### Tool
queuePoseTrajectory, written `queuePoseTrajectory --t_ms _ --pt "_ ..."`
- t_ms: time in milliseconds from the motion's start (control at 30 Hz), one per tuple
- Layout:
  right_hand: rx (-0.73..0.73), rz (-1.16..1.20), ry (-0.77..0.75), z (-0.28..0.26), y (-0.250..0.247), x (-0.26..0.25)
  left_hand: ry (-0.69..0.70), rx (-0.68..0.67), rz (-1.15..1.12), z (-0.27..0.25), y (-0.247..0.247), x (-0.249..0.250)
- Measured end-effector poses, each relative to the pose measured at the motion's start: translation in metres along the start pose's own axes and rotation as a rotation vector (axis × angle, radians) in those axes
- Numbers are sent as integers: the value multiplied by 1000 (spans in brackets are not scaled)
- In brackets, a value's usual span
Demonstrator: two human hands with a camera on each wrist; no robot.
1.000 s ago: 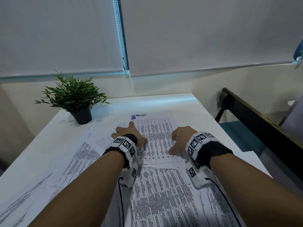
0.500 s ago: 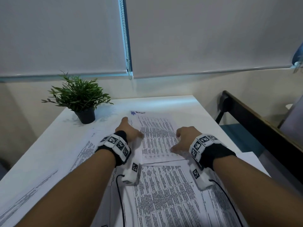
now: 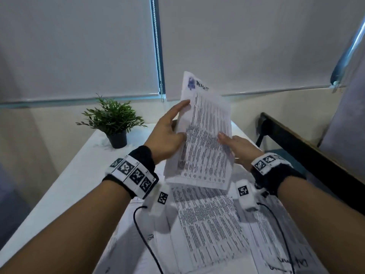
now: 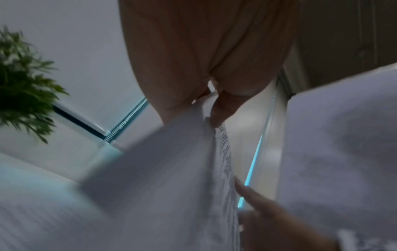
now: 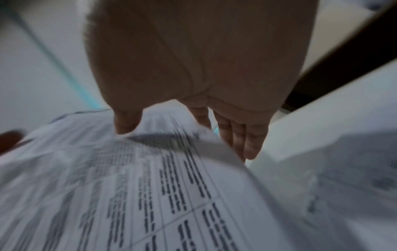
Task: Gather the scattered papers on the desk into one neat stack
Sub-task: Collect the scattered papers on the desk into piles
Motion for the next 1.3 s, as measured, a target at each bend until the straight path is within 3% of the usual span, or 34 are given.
queuePoseTrajectory --t_ms 100,167,233,300,367,467,600,767,933,1033,1167,1300 --pt "32 420 -30 -26 -12 0 34 11 -75 -13 9 8" --pt "57 502 -34 -30 -34 9 -2 35 -31 -13 9 2" --pt "132 296 -19 -34 -61 19 -92 54 105 -14 1 -12" --pt "211 -134 18 -34 -93 33 -179 60 316 -13 -17 -28" --pt "212 -468 100 -46 -117 48 -274 46 502 -14 -40 -47" --pt "174 -752 295 -52 -135 96 -421 5 690 -24 -70 -82" --pt "102 -905 457 -56 -123 139 -530 -19 768 -36 -86 -118" --pt "201 -854 408 -34 -126 129 -536 -9 843 -36 -85 -125" --pt "223 -720 180 -34 -83 53 -524 -6 881 -32 -77 -126" --pt "95 -608 117 -26 -37 21 -557 16 890 -30 -80 -128" --pt "-44 -354 110 -14 29 -17 -610 156 833 -26 -106 -128" --pt "-153 -445 18 2 92 -44 -720 233 842 -26 -137 -133"
Point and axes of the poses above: each hand's wrist, its own z-axis towards the middle knuckle, its own y-axis out of the palm, x = y × z, the point moved 4 cm from there along z, towards the middle knuckle, and after that the axes turned 8 degrees about -z, right-handed, at the moved point
